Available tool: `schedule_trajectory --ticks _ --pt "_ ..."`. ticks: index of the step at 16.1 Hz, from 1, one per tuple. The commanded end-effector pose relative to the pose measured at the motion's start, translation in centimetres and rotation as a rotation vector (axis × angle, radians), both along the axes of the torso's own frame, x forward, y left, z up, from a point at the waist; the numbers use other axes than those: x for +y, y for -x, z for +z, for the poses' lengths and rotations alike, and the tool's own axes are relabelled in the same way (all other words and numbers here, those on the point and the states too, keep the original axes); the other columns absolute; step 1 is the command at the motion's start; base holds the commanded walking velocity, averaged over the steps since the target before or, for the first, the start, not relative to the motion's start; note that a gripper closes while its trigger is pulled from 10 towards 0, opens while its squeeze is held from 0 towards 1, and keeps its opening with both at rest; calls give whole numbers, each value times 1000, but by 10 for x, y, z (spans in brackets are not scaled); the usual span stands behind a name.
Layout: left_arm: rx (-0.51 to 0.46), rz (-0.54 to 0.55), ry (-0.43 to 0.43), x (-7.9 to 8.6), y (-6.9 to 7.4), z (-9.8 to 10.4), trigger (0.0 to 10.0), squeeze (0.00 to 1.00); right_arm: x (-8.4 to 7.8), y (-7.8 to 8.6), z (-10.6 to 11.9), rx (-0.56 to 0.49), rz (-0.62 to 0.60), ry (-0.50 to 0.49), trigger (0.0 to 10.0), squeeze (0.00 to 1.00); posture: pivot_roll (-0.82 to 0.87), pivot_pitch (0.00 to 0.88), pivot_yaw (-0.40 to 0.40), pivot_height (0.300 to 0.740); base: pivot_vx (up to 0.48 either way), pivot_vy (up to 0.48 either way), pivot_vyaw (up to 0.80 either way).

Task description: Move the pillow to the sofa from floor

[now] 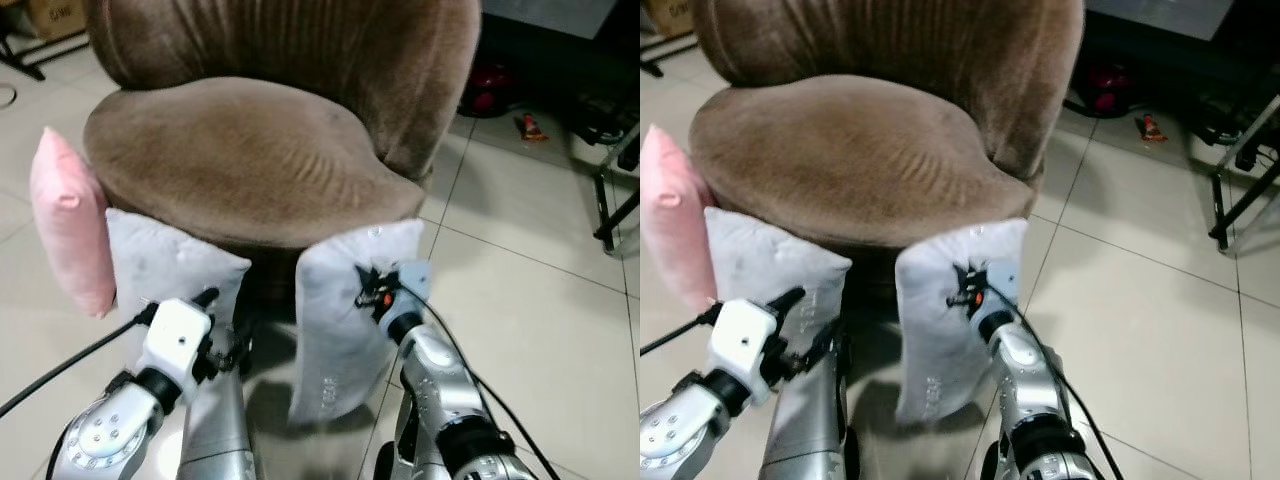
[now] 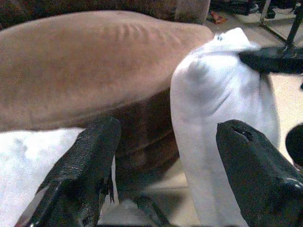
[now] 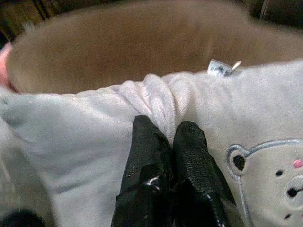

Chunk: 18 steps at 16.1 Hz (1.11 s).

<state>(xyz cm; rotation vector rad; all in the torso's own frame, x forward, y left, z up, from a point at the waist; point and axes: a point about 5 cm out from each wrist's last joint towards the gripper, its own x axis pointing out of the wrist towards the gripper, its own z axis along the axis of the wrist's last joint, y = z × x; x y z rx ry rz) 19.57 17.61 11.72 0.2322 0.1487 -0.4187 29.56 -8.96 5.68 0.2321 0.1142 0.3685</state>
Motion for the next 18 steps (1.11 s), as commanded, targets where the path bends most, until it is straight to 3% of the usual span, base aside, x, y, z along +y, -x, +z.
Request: schedule_trajectory --ticks 1,3,5,6,7,9,11,12,13,14,15,16,18 --pt "-9 28 -6 0 -5 -3 10000 0 -1 -4 26 -110 10 -30 0 0 104 0 -25 438 0 0 0" --pt "-35 21 7 -6 -17 -3 10000 0 -22 -8 75 -268 -50 -95 0 0 75 0 -10 438 0 0 0" --pt "-46 14 12 -9 -23 -4 10000 0 -32 -12 114 -358 -73 -141 0 0 54 0 -3 438 0 0 0" --pt "-50 13 14 -9 -24 -4 10000 0 -32 -13 126 -382 -72 -160 0 0 53 0 -2 438 0 0 0" --pt "-60 12 16 -10 -28 -4 10000 0 -30 -16 162 -466 -53 -222 0 0 46 0 0 438 0 0 0" --pt "-69 10 16 -10 -32 -5 10000 0 -27 -17 192 -532 -42 -274 0 0 46 0 0 438 0 0 0" --pt "-89 9 10 -10 -37 -4 10000 0 -38 -20 246 -641 -160 -569 0 0 55 0 -7 438 0 0 0" --pt "-92 10 8 -9 -37 -4 10000 0 -39 -22 239 -618 -171 -552 0 0 57 0 -9 438 0 0 0" --pt "-97 11 6 -9 -38 -4 10000 0 -36 -28 211 -518 -182 -478 0 0 63 0 -11 438 0 0 0" --pt "-103 11 3 -8 -39 -4 10000 0 -27 -32 175 -359 -186 -430 2745 0 61 0 -10 438 0 0 0" --pt "-104 11 3 -8 -39 -4 10000 0 -22 -32 157 -287 -190 -402 8078 0 64 0 -10 438 0 0 0" --pt "-110 8 -3 -8 -40 -4 10000 0 -12 -31 134 -196 -189 -334 10000 0 70 0 -12 438 0 0 0" --pt "-122 7 -13 -6 -42 -3 10000 0 1 -25 118 -149 -157 -278 10000 0 77 0 -14 438 0 0 0"
